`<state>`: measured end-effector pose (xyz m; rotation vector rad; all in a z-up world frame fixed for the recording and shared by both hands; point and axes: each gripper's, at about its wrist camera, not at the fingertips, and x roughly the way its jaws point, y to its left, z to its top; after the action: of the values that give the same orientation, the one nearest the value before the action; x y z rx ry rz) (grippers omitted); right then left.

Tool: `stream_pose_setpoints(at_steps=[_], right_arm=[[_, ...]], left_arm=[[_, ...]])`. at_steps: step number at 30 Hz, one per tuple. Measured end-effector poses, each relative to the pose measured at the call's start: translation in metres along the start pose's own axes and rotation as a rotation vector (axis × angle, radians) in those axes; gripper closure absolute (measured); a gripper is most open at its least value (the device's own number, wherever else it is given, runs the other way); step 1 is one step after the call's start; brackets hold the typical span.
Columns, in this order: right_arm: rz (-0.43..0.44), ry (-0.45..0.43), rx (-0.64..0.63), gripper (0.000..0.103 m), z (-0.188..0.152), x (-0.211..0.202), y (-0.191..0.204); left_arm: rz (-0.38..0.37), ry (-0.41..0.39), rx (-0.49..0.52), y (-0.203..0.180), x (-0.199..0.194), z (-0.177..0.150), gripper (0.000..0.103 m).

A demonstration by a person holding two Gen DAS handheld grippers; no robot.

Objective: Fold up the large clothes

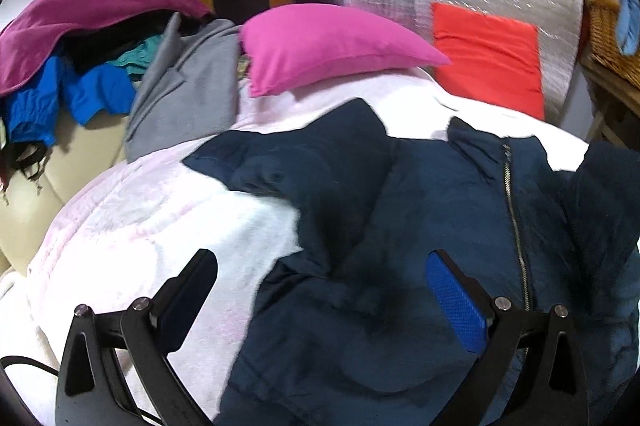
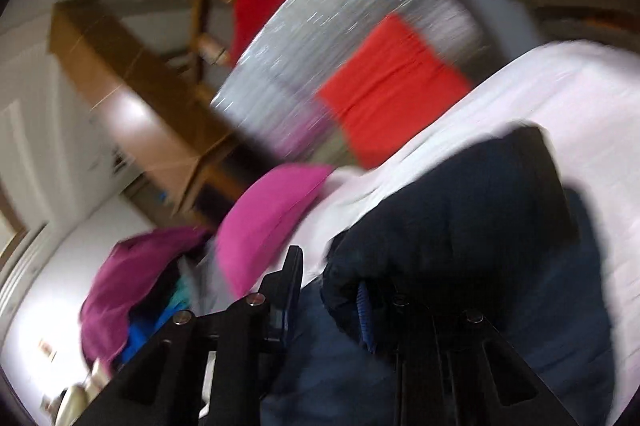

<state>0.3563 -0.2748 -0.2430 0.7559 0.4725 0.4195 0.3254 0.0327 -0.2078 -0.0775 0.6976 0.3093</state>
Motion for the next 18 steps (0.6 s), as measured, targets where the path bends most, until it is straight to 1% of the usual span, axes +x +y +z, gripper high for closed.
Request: stream_pose_setpoints(at_steps=[2,4,7,8,9,10,11,14,16,18], right_arm=[[0.026,0.057,-0.020,0.076,-0.017,0.016,0.014],[0.024,0.108,-0.058,0.075,-0.037,0.033,0.027],[0.031,0.192,-0.055,0.073,-0.058,0.055,0.036],[0.031,0.211,-0.052,0.062,-0.063,0.060,0.038],[0.032,0.236,-0.050,0.042,-0.069,0.062,0.040],[0.044,0.268,-0.037,0.034,-0.073,0.064,0.042],[0.066,0.278,-0.024,0.027,-0.076,0.061,0.041],[0.096,0.296,-0.022,0.027,-0.080,0.042,0.040],[0.129,0.293,-0.009,0.027,-0.072,0.022,0.037],[0.131,0.237,-0.010,0.027,-0.057,-0.013,0.025]], left_arm=[[0.016,-0.008,-0.021,0.010,-0.002,0.001,0.000],[0.030,-0.010,-0.050,0.020,-0.002,0.003,0.000],[0.029,-0.002,-0.088,0.031,0.000,0.003,0.000],[0.029,0.000,-0.096,0.033,0.000,0.003,0.000],[0.030,0.000,-0.098,0.034,0.000,0.002,0.000],[0.029,0.000,-0.100,0.035,0.000,0.003,0.000],[0.024,-0.002,-0.101,0.034,-0.001,0.003,0.000],[0.001,-0.011,-0.091,0.029,-0.004,0.003,0.000],[-0.034,-0.025,-0.072,0.019,-0.008,0.003,0.000],[-0.083,-0.035,-0.045,0.008,-0.012,0.002,0.000]])
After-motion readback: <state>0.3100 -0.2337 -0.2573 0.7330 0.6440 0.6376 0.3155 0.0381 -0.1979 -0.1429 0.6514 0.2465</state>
